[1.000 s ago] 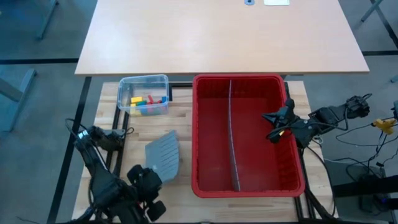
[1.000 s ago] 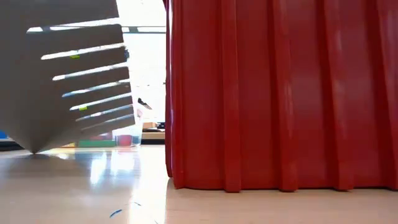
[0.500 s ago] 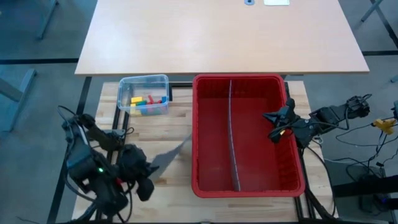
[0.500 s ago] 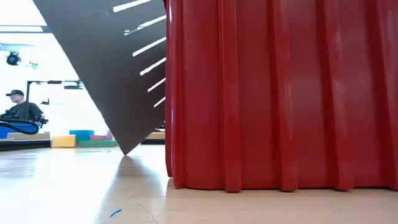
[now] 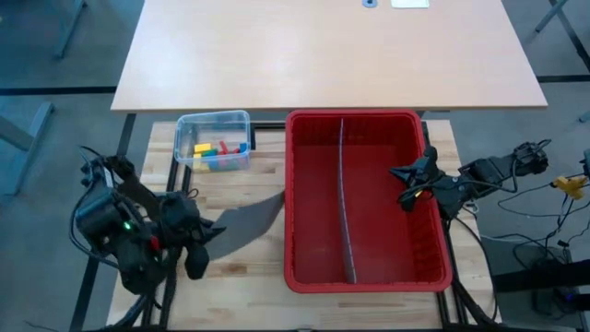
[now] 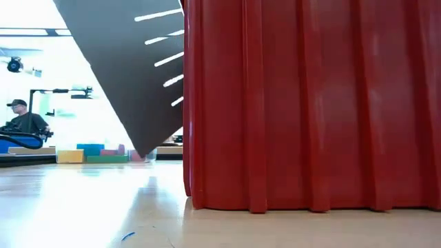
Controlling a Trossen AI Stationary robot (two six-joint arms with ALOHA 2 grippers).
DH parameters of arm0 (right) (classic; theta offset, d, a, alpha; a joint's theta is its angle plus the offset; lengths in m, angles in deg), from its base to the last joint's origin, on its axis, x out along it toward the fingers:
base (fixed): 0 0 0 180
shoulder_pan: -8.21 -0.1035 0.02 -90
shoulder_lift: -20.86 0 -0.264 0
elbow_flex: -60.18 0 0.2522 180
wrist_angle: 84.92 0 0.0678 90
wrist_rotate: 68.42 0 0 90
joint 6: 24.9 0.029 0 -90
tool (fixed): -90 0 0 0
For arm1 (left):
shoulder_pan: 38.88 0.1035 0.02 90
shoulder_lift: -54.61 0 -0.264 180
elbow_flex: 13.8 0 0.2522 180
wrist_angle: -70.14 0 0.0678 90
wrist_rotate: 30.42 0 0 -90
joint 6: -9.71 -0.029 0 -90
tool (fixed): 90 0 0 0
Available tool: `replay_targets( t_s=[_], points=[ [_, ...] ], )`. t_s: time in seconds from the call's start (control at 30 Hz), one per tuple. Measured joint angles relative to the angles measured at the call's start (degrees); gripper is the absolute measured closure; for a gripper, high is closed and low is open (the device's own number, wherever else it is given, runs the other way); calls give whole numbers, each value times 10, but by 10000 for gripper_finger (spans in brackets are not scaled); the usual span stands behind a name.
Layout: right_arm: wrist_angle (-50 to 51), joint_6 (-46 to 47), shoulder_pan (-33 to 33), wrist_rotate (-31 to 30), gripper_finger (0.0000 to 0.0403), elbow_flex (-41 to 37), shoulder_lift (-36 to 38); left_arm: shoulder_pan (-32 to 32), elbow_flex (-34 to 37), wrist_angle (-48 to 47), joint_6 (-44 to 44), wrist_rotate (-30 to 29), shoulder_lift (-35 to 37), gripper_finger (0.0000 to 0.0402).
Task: Sort blocks
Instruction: Insert the bin divider into the red bin
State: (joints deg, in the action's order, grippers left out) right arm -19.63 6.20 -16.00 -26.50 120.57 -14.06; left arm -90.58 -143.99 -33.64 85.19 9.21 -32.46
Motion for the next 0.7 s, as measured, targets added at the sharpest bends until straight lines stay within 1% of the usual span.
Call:
replay_targets(
  t_s=[0.13, 0.27, 0.53, 0.7],
  points=[
    [0, 6, 0, 0, 403, 0, 0, 0, 0, 0, -19, -3, 22, 401],
    [0, 18, 0, 0, 403, 0, 0, 0, 0, 0, -41, -29, 51, 401],
    [0, 56, 0, -1, 403, 0, 0, -20, 0, 1, -125, -149, 105, 401],
    [-2, 81, 0, -18, 403, 0, 0, -22, 0, 1, -188, -197, 134, 401]
  ],
)
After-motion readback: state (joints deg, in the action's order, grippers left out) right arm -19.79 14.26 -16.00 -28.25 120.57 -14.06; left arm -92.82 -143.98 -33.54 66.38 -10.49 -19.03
